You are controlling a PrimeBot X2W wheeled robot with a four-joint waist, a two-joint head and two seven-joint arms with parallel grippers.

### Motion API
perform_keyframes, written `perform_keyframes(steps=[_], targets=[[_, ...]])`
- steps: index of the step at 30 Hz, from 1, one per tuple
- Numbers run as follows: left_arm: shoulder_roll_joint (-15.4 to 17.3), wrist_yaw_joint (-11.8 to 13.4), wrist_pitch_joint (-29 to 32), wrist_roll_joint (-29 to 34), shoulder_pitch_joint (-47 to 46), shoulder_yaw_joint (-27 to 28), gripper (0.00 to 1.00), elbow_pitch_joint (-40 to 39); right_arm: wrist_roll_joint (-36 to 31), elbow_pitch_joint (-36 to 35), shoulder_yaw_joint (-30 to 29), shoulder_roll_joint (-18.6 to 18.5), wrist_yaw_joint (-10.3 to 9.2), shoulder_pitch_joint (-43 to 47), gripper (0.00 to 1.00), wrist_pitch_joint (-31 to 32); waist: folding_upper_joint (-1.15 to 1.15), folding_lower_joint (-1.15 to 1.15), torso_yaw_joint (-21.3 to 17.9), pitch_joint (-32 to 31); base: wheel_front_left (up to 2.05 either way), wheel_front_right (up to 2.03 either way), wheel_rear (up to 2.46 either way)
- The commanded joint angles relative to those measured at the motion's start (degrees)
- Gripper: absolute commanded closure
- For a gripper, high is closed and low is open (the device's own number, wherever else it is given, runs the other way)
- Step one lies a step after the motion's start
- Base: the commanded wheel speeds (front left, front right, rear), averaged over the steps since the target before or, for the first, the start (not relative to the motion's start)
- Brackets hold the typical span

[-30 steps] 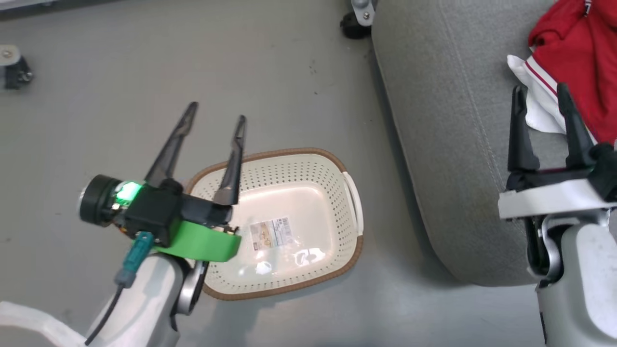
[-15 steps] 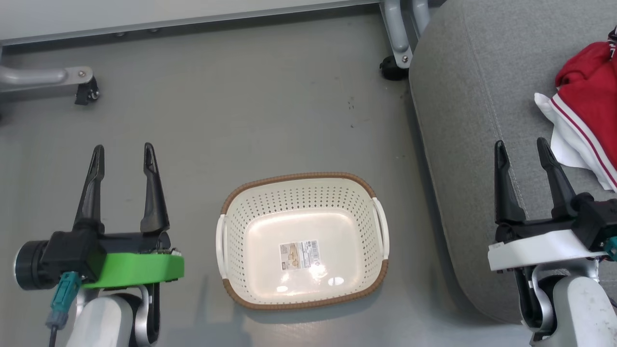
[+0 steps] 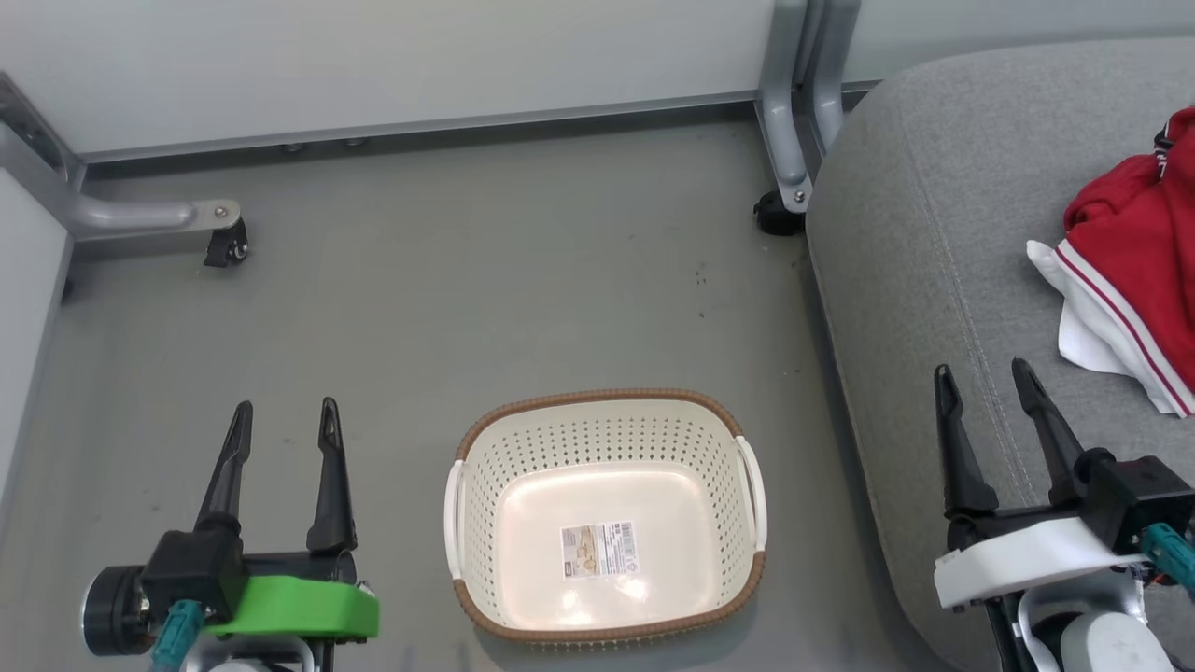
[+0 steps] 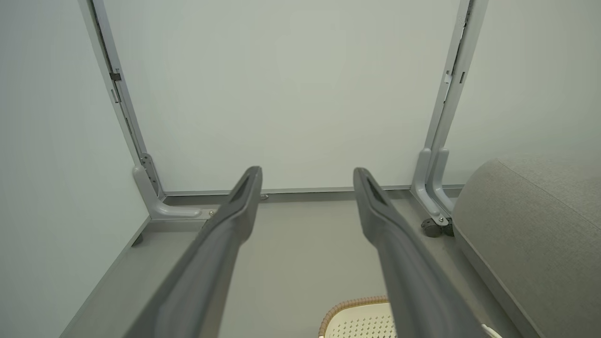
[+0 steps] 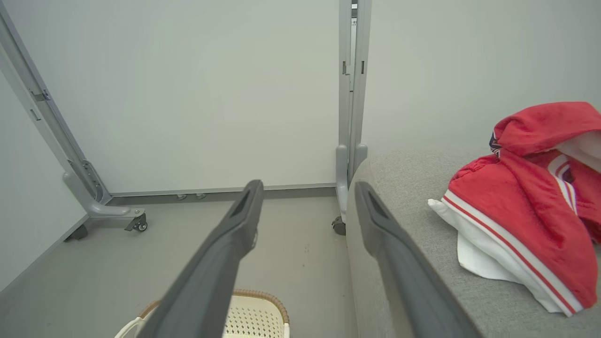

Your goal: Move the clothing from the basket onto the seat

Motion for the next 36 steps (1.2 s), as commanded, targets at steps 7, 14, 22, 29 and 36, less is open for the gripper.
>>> perform_keyframes(steps=[7, 14, 22, 29, 36], targets=[[-1.53, -2.43, 0.0, 1.27, 3.2, 1.62, 0.0, 3.45, 1.14, 0.17, 0.82, -0.05, -0.03, 3.44, 0.0, 0.97, 0.0, 0.0, -0.48, -3.82, 0.0, 0.0, 0.0], [-2.21, -3.73, 0.0, 1.96, 4.27, 2.87, 0.0, 6.41, 1.23, 0.45, 1.2, -0.05, -0.03, 4.54, 0.0, 1.68, 0.0, 0.0, -0.58, -5.07, 0.0, 0.0, 0.0], [-2.75, -4.76, -0.01, 2.82, 3.41, 3.88, 0.0, 8.51, 1.5, 0.71, 1.57, -0.05, -0.04, 4.54, 0.0, 2.25, 0.0, 0.0, -0.36, -5.31, 0.0, 0.0, 0.0], [-3.31, -5.22, -0.01, 3.68, 2.37, 4.47, 0.0, 9.71, 1.48, 0.6, 1.57, -0.05, -0.03, 4.24, 0.0, 2.4, 0.0, 0.0, -0.32, -5.36, 0.0, 0.0, 0.0], [-3.73, -5.79, -0.01, 4.2, 1.83, 4.86, 0.0, 10.57, 1.62, 0.66, 1.74, -0.05, -0.03, 4.23, 0.0, 2.61, 0.0, 0.0, -0.36, -5.64, 0.0, 0.0, 0.0]])
